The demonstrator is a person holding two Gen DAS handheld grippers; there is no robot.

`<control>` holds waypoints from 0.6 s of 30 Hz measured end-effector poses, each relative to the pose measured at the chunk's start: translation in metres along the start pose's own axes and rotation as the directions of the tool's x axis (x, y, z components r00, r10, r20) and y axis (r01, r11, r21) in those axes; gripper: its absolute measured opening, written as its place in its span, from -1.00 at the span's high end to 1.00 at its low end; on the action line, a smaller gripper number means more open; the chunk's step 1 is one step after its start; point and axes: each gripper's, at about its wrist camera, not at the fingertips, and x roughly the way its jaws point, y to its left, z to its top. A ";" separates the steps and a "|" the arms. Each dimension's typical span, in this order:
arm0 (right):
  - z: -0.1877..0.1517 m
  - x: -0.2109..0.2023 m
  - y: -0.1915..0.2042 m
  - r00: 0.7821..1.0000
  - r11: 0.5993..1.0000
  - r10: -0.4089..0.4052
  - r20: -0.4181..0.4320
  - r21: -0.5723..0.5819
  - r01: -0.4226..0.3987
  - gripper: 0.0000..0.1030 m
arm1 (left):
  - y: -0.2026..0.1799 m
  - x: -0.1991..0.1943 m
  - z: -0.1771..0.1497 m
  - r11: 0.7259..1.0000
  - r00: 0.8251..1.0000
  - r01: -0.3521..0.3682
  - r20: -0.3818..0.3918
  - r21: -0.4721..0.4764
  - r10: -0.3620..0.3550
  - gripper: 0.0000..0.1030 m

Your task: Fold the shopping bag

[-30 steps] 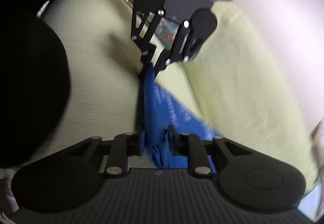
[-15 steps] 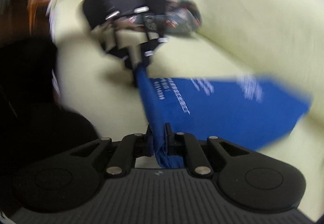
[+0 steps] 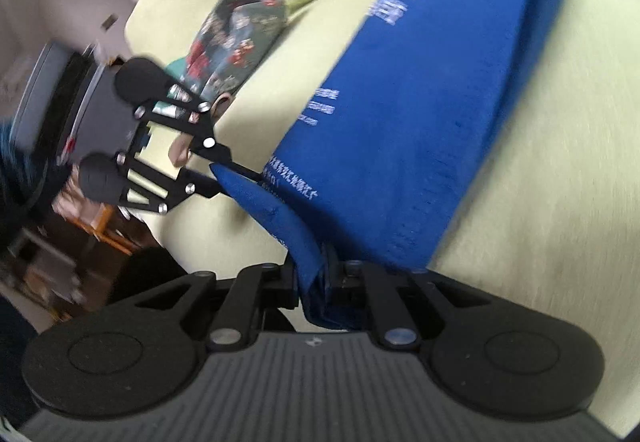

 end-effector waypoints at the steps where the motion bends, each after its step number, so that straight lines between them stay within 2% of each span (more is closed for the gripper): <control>1: 0.002 0.001 -0.004 1.000 1.000 0.005 -0.005 0.028 -0.005 0.89 | 0.000 -0.003 0.000 1.000 1.000 -0.022 0.003 -0.012 0.022 0.70; 4: 0.006 0.006 -0.013 1.000 0.994 0.021 -0.016 0.108 -0.019 0.89 | -0.002 -0.014 -0.003 0.996 0.996 -0.080 0.021 -0.041 0.081 0.70; 7: 0.011 0.013 -0.024 0.999 0.982 0.040 -0.026 0.186 -0.035 0.89 | -0.004 -0.029 -0.002 0.988 0.988 -0.138 0.059 -0.066 0.142 0.78; 11: 0.017 0.017 -0.032 0.996 0.965 0.060 -0.063 0.259 -0.042 0.90 | -0.011 -0.038 0.008 0.981 0.976 -0.179 0.110 -0.075 0.187 0.78; 18: 0.037 0.028 -0.038 0.982 0.946 0.073 -0.176 0.325 -0.013 0.91 | -0.012 0.013 0.031 0.983 0.982 -0.172 0.068 -0.056 0.176 0.78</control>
